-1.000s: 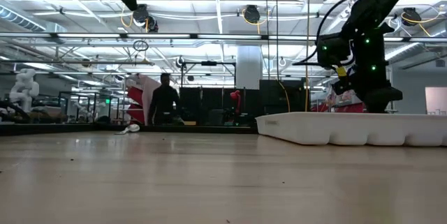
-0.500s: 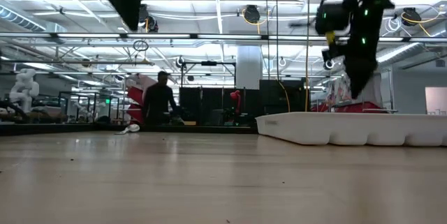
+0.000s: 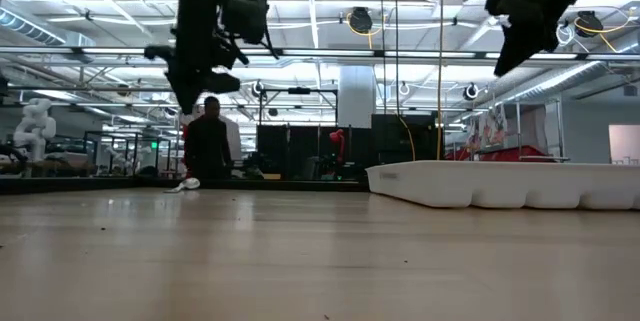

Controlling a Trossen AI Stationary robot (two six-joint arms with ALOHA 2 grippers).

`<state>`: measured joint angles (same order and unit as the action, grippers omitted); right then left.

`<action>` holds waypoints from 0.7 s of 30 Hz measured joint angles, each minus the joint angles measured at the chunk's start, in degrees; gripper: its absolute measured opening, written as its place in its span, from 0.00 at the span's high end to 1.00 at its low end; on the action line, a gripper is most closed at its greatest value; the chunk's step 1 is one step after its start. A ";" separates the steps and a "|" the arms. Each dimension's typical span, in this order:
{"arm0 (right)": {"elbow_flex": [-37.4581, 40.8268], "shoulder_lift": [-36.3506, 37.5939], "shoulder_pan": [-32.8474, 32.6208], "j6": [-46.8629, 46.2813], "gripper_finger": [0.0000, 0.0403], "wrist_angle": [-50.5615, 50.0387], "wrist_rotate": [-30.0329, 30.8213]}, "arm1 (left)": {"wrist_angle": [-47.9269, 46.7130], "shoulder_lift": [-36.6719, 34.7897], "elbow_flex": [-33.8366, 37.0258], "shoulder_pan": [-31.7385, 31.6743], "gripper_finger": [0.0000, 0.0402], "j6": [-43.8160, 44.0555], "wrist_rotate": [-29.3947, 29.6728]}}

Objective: Sort silverware
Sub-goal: Put the silver spoon into the white silverware tray

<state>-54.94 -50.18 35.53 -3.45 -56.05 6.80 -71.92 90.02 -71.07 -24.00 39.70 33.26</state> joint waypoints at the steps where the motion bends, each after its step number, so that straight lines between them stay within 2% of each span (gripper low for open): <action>1: 0.00 1.02 0.00 -0.55 0.98 0.03 -0.59 | 2.99 0.00 0.00 -2.41 0.99 -0.86 -1.00; 5: 0.00 4.48 0.00 -2.27 0.92 0.41 -1.88 | 14.30 0.00 0.00 -11.26 0.99 -3.06 -7.50; 10: 0.00 7.76 0.00 -1.89 0.83 0.36 -4.21 | 22.28 0.02 0.00 -21.98 0.96 -5.38 -16.34; 13: 0.00 9.19 0.00 -2.12 0.78 0.30 -4.19 | 24.25 0.02 0.00 -27.09 0.89 -9.91 -21.61; 18: 0.00 9.85 0.00 -3.58 0.70 1.92 -3.99 | 28.44 0.02 0.39 -32.98 0.74 -16.22 -24.59; 21: 0.00 9.50 0.00 -5.94 0.67 3.02 -3.93 | 31.32 1.11 1.24 -35.24 0.64 -16.13 -27.09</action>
<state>-54.94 -40.68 35.53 -9.39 -53.03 2.87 -40.60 91.12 -69.82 -59.23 23.58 6.17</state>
